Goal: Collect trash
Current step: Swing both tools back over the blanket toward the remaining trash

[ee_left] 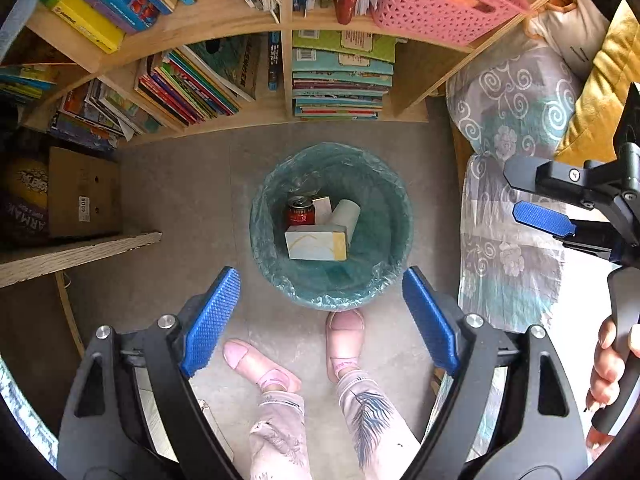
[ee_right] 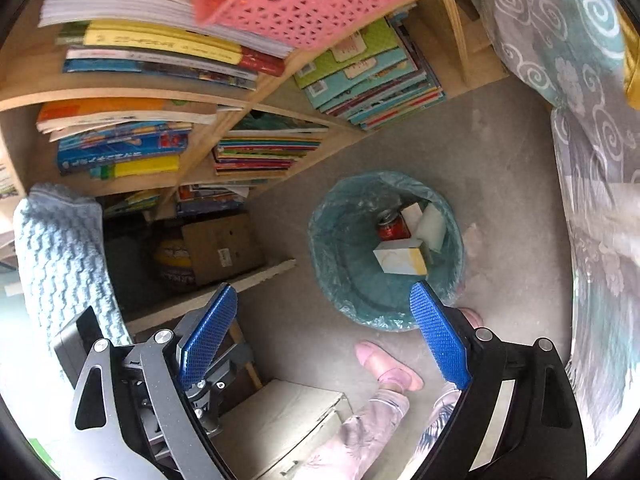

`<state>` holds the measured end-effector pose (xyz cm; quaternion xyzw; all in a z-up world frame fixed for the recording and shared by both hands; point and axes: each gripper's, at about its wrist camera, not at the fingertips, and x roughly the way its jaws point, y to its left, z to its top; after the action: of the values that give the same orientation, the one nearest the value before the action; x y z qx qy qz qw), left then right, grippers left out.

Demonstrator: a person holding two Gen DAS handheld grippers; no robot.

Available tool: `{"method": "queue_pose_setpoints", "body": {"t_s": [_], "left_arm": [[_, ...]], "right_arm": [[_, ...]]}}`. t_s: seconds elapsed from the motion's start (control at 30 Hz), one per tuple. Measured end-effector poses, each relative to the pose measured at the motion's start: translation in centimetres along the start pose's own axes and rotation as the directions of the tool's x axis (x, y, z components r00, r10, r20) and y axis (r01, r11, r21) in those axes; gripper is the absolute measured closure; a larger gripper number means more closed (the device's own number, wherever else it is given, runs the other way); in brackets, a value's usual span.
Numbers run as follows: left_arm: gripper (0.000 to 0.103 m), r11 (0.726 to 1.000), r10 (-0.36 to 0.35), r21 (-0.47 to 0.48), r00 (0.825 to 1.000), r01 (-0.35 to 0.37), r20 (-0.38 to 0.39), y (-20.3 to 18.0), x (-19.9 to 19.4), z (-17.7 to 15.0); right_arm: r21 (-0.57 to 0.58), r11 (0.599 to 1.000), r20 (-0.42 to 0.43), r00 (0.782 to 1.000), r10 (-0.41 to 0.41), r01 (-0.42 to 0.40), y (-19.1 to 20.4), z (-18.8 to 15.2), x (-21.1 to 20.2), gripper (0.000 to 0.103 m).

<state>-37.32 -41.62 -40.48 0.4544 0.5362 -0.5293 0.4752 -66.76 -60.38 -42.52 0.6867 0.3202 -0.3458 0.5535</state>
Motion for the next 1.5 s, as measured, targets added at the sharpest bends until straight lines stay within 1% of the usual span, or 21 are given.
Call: {"method": "queue_pose_setpoints", "body": {"t_s": [0.13, 0.23, 0.37, 0.43, 0.5, 0.57, 0.67, 0.73, 0.8, 0.93, 1.07, 1.2, 1.27, 1.33, 1.47, 1.5], "left_arm": [[0.021, 1.000, -0.005, -0.002, 1.000, 0.005, 0.025, -0.1, -2.9, -0.5], [0.018, 1.000, -0.001, -0.006, 0.998, 0.001, 0.056, 0.2, -5.7, -0.8], [0.018, 1.000, 0.017, -0.021, 0.995, -0.015, 0.100, 1.2, -10.3, -1.8], [0.017, 0.999, 0.013, -0.032, 0.993, -0.009, 0.121, 1.8, -12.5, -2.5], [0.017, 0.999, 0.022, -0.041, 0.990, -0.017, 0.142, 2.5, -15.2, -3.6], [0.009, 0.998, 0.033, -0.058, 0.985, -0.024, 0.167, 3.4, -17.9, -4.9], [0.009, 0.995, 0.042, -0.102, 0.979, -0.022, 0.201, 5.0, -21.7, -6.7], [0.009, 0.990, 0.056, -0.138, 0.974, -0.026, 0.218, 6.2, -23.7, -7.8], [0.007, 0.983, 0.071, -0.184, 0.966, -0.024, 0.249, 7.6, -26.2, -9.0], [0.007, 0.961, 0.121, -0.274, 0.945, -0.035, 0.303, 10.7, -30.4, -11.7], [0.007, 0.927, 0.185, -0.372, 0.921, -0.048, 0.343, 14.1, -34.1, -14.8], [0.007, 0.880, 0.254, -0.471, 0.896, -0.057, 0.365, 17.7, -36.9, -18.4], [0.007, 0.851, 0.290, -0.522, 0.886, -0.064, 0.363, 19.5, -38.0, -20.3], [0.007, 0.818, 0.312, -0.572, 0.879, -0.056, 0.360, 21.5, -38.8, -22.4], [0.007, 0.739, 0.354, -0.673, 0.870, -0.035, 0.344, 25.2, -39.7, -26.8], [0.007, 0.723, 0.360, -0.690, 0.868, -0.028, 0.343, 26.0, -39.9, -27.7]], "right_arm": [[-0.035, 0.999, 0.008, 1.000, 0.017, -0.016, 1.4, -0.7, -2.5, 0.015], [-0.069, 0.998, 0.011, 1.000, 0.004, -0.003, 2.8, -1.2, -4.8, 0.015], [-0.121, 0.993, 0.042, 0.999, 0.020, -0.015, 5.5, -1.9, -8.5, 0.015], [-0.148, 0.989, 0.043, 0.999, 0.031, -0.024, 6.9, -2.5, -10.1, 0.014], [-0.190, 0.982, 0.042, 0.999, 0.025, -0.017, 8.8, -3.1, -11.5, 0.014], [-0.237, 0.971, 0.035, 0.999, 0.030, -0.021, 11.0, -3.9, -12.6, 0.014], [-0.311, 0.949, 0.013, 0.999, 0.052, -0.046, 14.6, -5.3, -14.0, 0.013], [-0.370, 0.927, -0.004, 0.998, 0.069, -0.066, 17.4, -6.3, -14.8, 0.012], [-0.429, 0.899, -0.023, 0.996, 0.084, -0.086, 20.1, -7.4, -15.3, 0.010], [-0.526, 0.841, -0.070, 0.992, 0.108, -0.129, 26.0, -9.1, -15.6, 0.009], [-0.610, 0.775, -0.112, 0.986, 0.121, -0.165, 31.7, -10.6, -15.1, 0.009], [-0.695, 0.687, -0.171, 0.976, 0.132, -0.215, 37.5, -12.6, -13.9, 0.009], [-0.723, 0.647, -0.204, 0.970, 0.134, -0.242, 40.2, -13.9, -13.2, 0.009], [-0.747, 0.612, -0.230, 0.965, 0.129, -0.260, 42.6, -15.0, -12.4, 0.009], [-0.795, 0.530, -0.282, 0.953, 0.110, -0.296, 47.2, -18.2, -10.7, 0.009], [-0.803, 0.513, -0.293, 0.951, 0.104, -0.303, 48.4, -19.0, -10.2, 0.009]]}}
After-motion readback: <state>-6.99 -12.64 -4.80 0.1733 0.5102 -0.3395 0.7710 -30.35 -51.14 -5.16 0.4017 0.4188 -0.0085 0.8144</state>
